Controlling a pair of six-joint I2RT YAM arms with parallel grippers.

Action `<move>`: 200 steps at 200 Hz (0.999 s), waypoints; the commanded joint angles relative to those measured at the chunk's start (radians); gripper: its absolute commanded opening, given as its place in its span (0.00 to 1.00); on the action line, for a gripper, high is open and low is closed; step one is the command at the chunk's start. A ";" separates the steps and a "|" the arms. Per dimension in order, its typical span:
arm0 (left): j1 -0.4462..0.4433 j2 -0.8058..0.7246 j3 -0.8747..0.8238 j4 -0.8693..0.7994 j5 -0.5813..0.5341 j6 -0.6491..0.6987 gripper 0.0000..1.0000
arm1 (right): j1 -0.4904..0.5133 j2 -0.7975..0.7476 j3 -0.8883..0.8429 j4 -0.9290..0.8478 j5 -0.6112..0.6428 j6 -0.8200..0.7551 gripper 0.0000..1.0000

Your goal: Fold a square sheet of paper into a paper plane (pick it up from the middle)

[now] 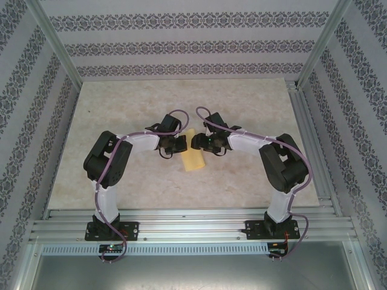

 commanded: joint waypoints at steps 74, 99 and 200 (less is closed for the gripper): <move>-0.015 0.015 0.035 -0.042 0.007 0.016 0.05 | 0.013 0.097 0.081 -0.091 0.046 -0.131 0.53; -0.015 -0.007 0.039 -0.040 -0.003 0.006 0.11 | 0.004 0.096 0.062 -0.069 0.040 -0.115 0.47; -0.015 -0.123 0.018 -0.054 -0.137 0.005 0.34 | -0.027 0.108 0.033 -0.054 0.050 -0.082 0.38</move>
